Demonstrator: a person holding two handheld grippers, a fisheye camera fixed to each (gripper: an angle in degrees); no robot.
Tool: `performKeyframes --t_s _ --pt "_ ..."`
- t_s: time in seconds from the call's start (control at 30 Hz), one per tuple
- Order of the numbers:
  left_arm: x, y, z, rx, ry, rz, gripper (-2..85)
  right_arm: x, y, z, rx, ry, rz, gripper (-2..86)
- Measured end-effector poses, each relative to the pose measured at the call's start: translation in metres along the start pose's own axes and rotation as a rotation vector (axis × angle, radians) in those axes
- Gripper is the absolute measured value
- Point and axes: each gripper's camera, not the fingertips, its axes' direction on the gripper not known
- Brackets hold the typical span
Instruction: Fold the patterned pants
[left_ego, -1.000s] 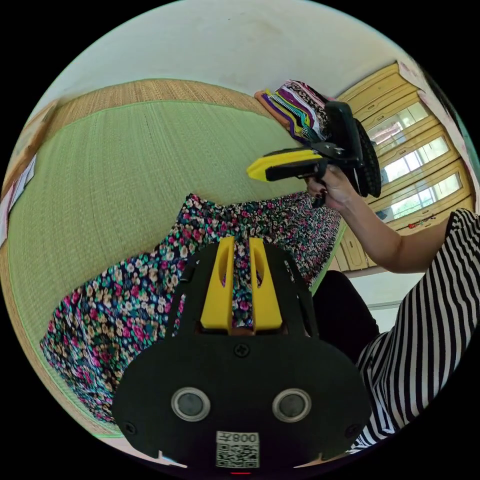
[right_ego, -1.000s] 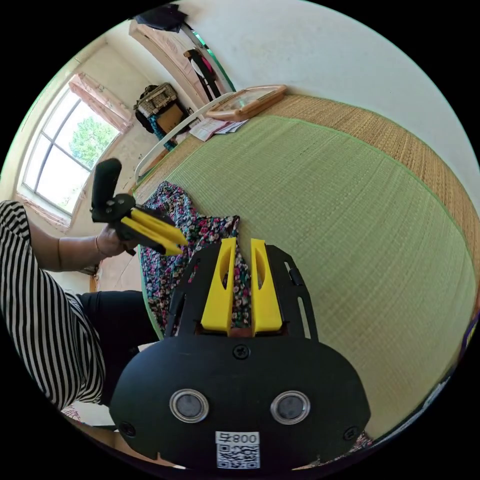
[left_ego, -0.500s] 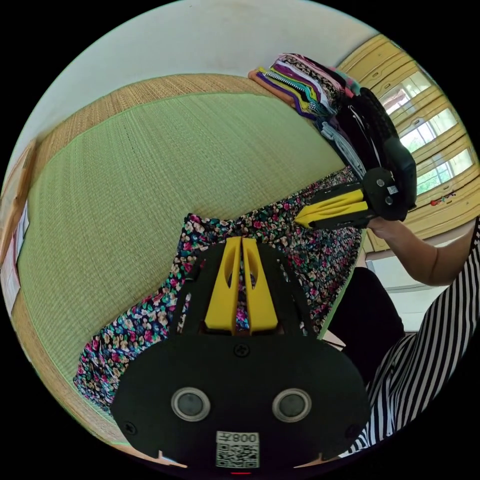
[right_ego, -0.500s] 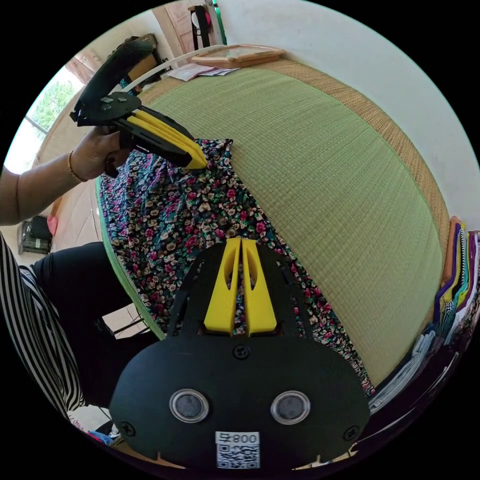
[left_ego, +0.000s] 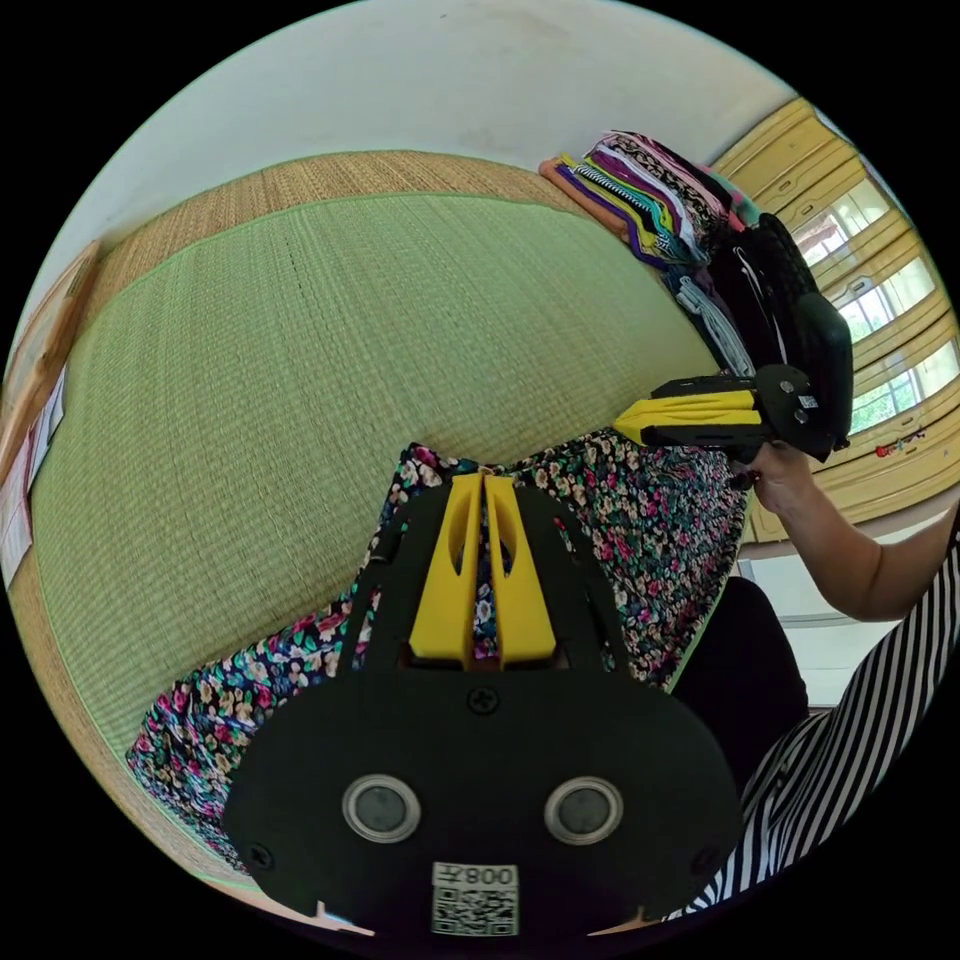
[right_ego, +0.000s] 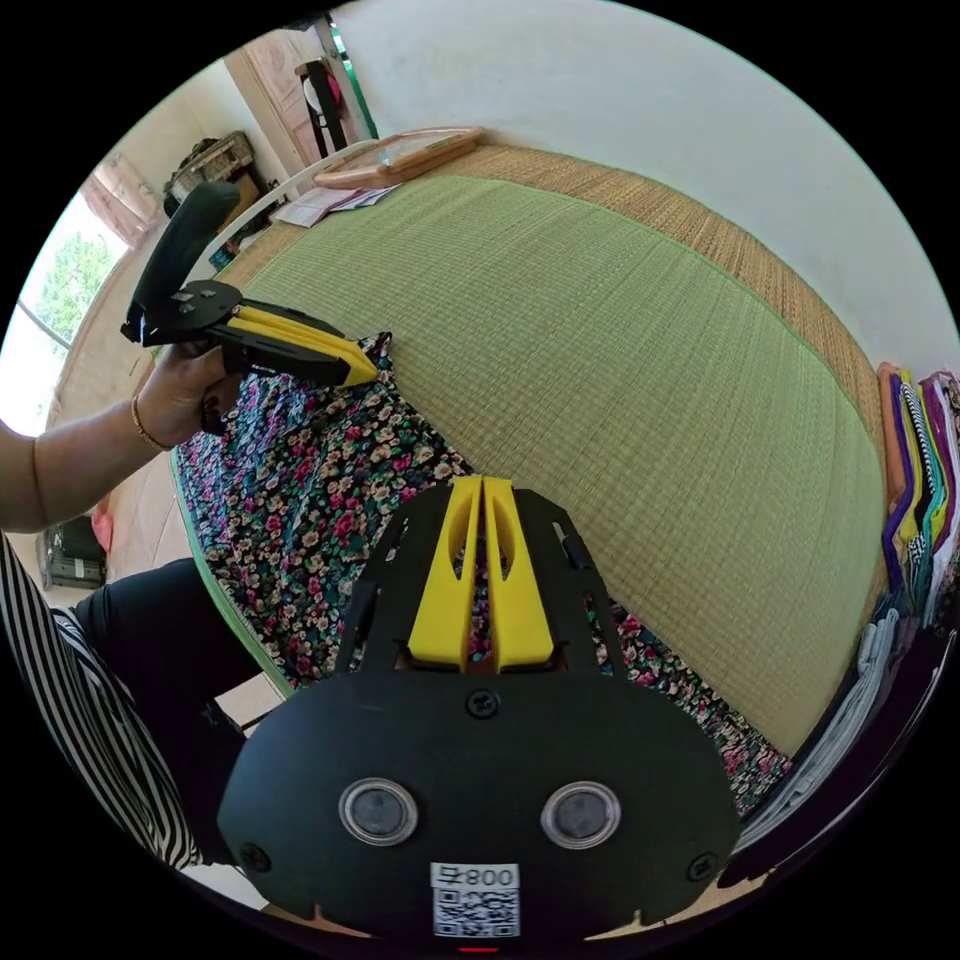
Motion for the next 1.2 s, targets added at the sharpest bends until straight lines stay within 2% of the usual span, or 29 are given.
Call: performKeyframes --t_s 0.2,0.43,0.6,0.7,0.83,1.0,1.1,1.2 --pt "0.004 0.003 -0.012 0.092 0.065 0.007 2.0 0.017 0.029 -0.024 0.066 -0.005 0.112 3.4" --pt "0.006 0.003 0.008 -0.011 0.005 -0.001 1.4 0.037 0.083 -0.02 -0.019 0.059 0.282 5.7" --pt "0.014 0.002 0.0 0.043 0.005 0.011 1.2 0.039 0.083 -0.004 -0.047 0.092 0.303 1.7" --pt "0.025 -0.001 0.0 0.073 0.083 0.061 2.0 0.037 0.083 -0.003 -0.042 0.118 0.304 0.2" --pt "0.044 -0.012 0.02 0.029 0.16 0.148 3.4 0.042 0.088 0.0 -0.038 0.086 0.319 0.0" --pt "0.062 -0.02 0.042 -0.081 0.085 0.221 2.1 0.045 0.095 -0.008 0.001 0.112 0.333 3.8" --pt "0.066 -0.019 0.042 -0.084 0.066 0.242 0.9 0.05 0.101 -0.009 -0.006 0.127 0.365 6.8" --pt "0.067 -0.018 0.039 -0.066 0.069 0.24 0.4 0.055 0.106 0.003 -0.031 0.106 0.386 5.5"
